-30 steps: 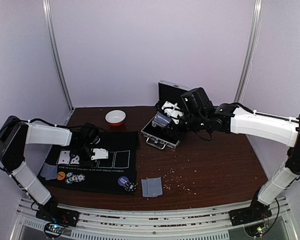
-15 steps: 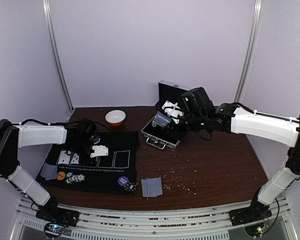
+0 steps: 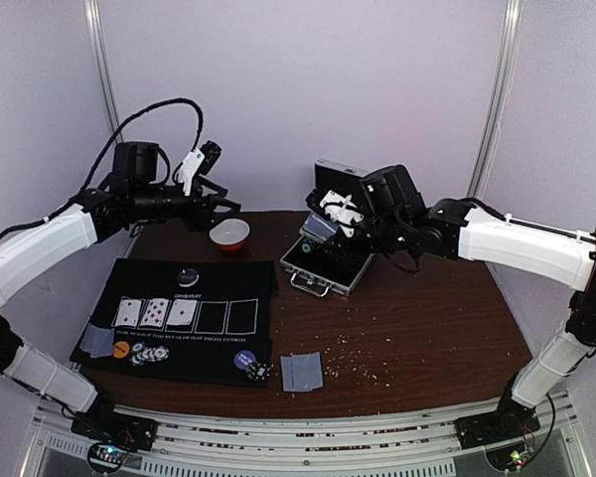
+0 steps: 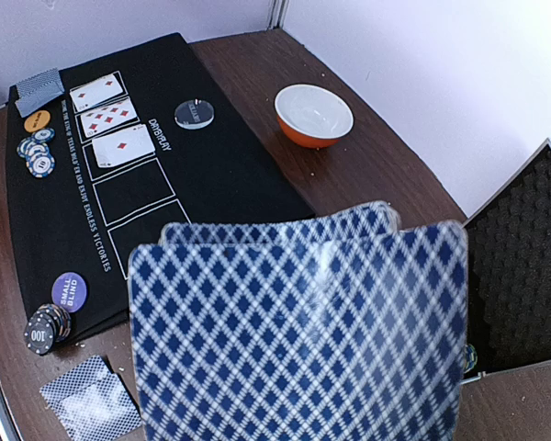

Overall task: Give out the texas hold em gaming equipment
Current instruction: Pick up the poker card from the face-down deck piles.

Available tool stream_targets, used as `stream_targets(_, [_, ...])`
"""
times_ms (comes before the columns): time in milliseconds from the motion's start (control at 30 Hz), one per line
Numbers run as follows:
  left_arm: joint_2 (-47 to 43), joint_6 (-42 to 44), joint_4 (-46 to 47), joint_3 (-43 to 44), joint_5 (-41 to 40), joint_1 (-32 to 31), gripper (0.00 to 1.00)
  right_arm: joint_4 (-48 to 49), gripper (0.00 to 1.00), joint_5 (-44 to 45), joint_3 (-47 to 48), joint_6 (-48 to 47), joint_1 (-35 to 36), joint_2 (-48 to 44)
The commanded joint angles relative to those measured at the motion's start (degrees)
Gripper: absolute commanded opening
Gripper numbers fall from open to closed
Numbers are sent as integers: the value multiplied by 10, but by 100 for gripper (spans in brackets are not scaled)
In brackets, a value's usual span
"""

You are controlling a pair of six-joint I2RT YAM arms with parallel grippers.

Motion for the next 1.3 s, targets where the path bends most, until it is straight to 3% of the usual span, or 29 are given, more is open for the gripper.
stream_targets(0, [19, -285, 196, -35, 153, -7, 69, 3, 44, -7, 40, 6, 9, 18])
stream_targets(200, [63, -364, 248, -17, 201, -27, 78, -3, 44, -18, 65, 6, 23, 45])
stream_targets(300, [83, -363, 241, -12, 210, -32, 84, -4, 44, -17, 80, 9, 29, 61])
stream_targets(367, [100, -358, 229, -6, 213, -39, 97, -5, 44, -18, 89, 9, 34, 73])
stream_targets(500, [131, -333, 190, 10, 214, -49, 98, -14, 44, -19, 113, 6, 42, 94])
stream_targets(633, [149, -302, 157, 14, 203, -49, 87, -15, 44, -23, 131, 3, 47, 109])
stream_targets(933, [176, -296, 138, 42, 195, -49, 77, -16, 44, -36, 151, 1, 52, 133])
stream_targets(1033, [178, -282, 119, 53, 207, -50, 66, -18, 44, -34, 152, 0, 52, 133])
stream_targets(1167, [177, -203, 5, 93, 162, -49, 43, -13, 44, -25, 138, -1, 52, 122])
stream_targets(1267, [167, -182, -26, 100, 117, -49, 36, -10, 44, -19, 130, -2, 51, 116])
